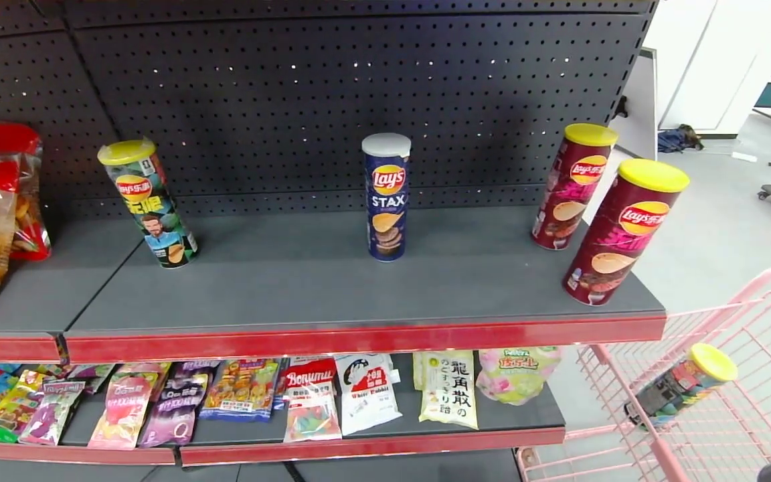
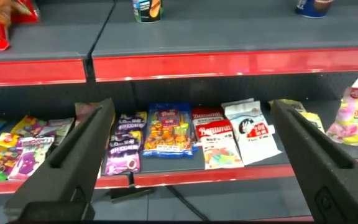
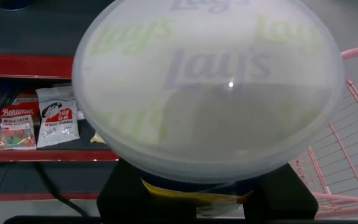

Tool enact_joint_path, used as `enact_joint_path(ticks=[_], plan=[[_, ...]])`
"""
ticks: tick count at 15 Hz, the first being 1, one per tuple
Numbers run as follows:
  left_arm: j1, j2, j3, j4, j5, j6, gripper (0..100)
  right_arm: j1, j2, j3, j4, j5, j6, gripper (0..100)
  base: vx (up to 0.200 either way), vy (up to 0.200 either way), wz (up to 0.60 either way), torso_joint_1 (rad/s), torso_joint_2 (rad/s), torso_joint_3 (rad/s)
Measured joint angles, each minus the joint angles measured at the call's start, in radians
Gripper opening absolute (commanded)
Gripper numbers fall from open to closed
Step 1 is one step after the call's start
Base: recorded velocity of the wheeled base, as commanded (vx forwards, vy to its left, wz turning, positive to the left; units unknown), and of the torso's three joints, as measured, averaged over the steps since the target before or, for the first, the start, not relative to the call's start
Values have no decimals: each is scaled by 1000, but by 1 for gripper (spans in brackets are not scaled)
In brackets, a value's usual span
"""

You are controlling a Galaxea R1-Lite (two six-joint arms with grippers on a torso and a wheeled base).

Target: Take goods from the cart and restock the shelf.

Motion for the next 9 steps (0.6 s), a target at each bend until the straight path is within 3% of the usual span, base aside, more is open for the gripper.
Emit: enact_joint_path(ticks=[4,9], plan=[[0,0,-1,0,0,0,100,7,-17,2,5,29,1,0,0,0,0,0,0,0],[0,0,-1,0,0,0,100,39,-67,47,10,64,4,0,200,0,0,-1,0,4]])
